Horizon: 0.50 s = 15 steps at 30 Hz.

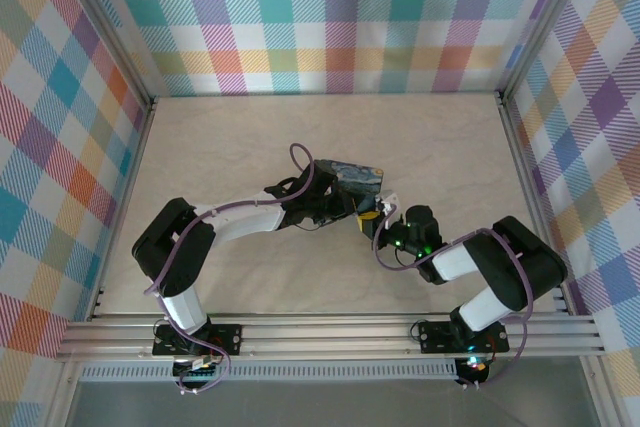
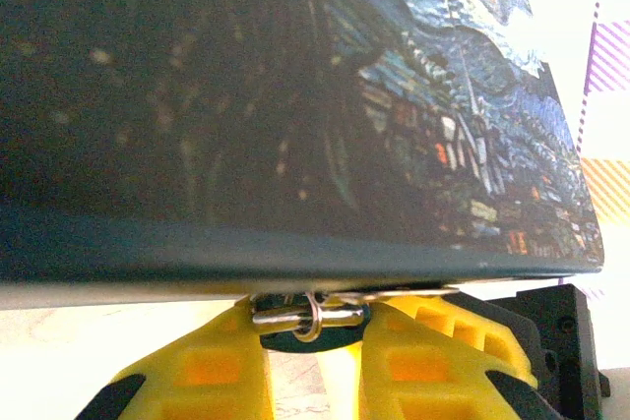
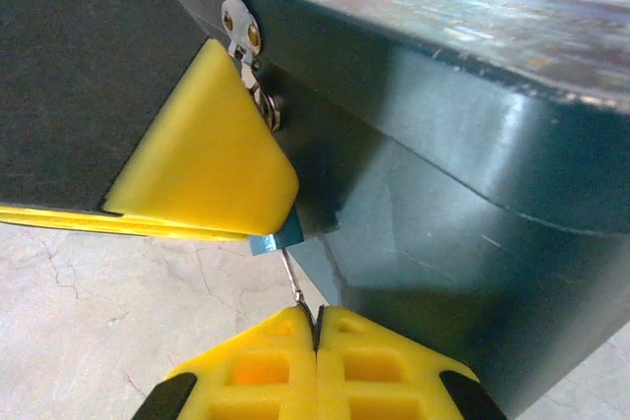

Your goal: Unlock a padlock with a key

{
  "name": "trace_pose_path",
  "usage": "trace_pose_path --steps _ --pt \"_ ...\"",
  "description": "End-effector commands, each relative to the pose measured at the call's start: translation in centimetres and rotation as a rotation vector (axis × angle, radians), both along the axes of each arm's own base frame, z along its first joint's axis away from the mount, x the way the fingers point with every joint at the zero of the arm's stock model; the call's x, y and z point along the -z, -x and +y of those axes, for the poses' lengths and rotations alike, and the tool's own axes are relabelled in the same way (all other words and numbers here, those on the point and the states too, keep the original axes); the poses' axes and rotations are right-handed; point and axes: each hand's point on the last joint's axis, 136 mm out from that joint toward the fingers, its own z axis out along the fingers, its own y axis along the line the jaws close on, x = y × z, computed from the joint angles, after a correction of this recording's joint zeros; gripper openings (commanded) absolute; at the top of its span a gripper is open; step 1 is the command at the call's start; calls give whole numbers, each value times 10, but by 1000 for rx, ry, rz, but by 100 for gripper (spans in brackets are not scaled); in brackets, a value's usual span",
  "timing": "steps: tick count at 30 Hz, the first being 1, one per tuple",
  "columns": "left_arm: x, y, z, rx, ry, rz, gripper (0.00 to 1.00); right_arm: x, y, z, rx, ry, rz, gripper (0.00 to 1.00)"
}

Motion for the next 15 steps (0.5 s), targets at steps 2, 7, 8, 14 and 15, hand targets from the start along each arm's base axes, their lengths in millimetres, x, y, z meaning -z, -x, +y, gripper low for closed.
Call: trace_pose_path --steps 2,7,8,14,15 --pt "-12 27 -19 120 54 57 18 -35 -32 -19 121 -37 -123 0" --pt "-10 27 -19 116 56 59 18 -34 -31 -14 77 -42 -98 0" --pt "-10 27 -19 115 59 60 18 -32 -29 -12 63 -45 -88 0" --pt "-13 26 -22 116 73 59 18 -24 -27 -7 47 -78 -66 0" --pt "-12 26 -22 115 71 61 18 -24 -28 -6 43 -82 -65 0"
